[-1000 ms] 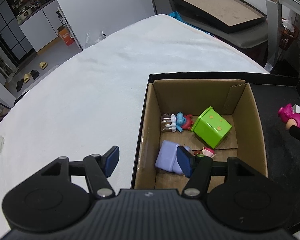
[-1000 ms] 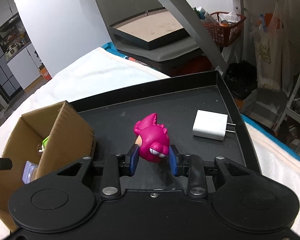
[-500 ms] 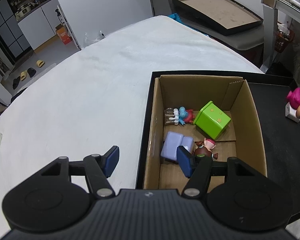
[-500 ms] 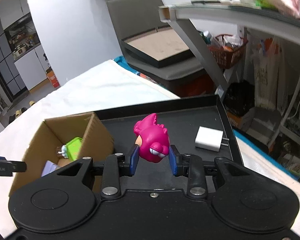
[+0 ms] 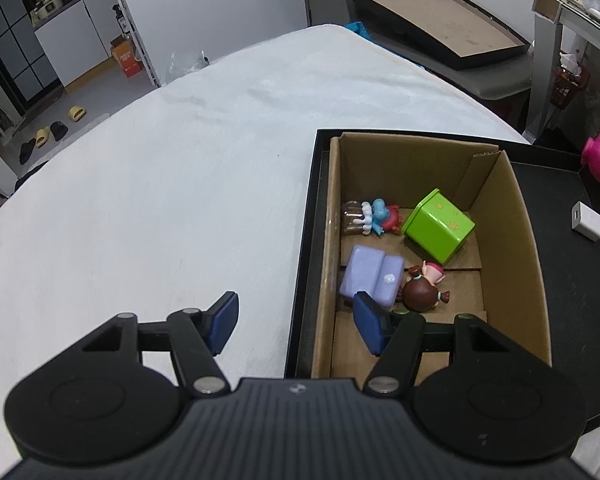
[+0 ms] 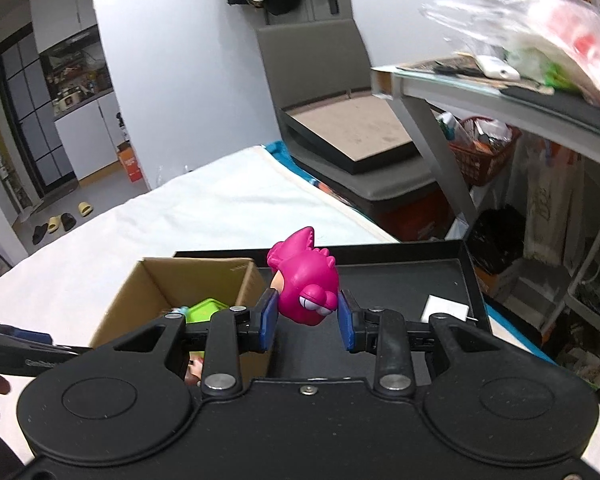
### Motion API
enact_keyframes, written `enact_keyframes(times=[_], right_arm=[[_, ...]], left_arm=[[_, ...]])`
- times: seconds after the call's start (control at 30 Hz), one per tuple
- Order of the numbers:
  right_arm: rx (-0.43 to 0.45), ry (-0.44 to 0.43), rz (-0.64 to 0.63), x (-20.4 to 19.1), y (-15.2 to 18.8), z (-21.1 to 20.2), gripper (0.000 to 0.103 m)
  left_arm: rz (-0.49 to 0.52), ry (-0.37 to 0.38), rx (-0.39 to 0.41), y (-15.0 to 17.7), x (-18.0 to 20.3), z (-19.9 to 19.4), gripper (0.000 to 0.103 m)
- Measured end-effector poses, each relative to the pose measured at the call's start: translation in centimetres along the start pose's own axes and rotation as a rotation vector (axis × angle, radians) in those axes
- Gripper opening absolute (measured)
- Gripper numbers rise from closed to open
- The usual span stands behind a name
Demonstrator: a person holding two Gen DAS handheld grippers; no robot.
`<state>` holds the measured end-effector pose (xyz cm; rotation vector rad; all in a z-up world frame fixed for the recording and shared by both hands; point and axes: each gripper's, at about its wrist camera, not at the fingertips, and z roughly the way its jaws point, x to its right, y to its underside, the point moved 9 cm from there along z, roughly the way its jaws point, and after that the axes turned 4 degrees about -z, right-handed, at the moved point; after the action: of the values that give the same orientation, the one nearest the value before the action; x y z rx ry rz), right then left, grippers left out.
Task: Organize rigid objects
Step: 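Carry the pink dinosaur into the box and open the right gripper while the left grips the box wall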
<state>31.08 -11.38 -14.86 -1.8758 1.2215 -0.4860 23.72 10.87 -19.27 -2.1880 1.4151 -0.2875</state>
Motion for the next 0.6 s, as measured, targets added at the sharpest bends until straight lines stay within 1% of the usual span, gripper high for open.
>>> enact_keyframes(times=[0.27, 0.6], right_arm=[[0.0, -0.044, -0.038, -2.4, -0.3, 0.2, 0.031], [-0.026, -0.109, -0.067, -5.0, 0.5, 1.3, 0.032]], left_arm=[[-0.014, 0.014, -0.019, 0.5, -0.6, 0.6, 0.062], [-0.034, 0.067, -0.031, 1.3, -0.2, 1.3, 0.062]])
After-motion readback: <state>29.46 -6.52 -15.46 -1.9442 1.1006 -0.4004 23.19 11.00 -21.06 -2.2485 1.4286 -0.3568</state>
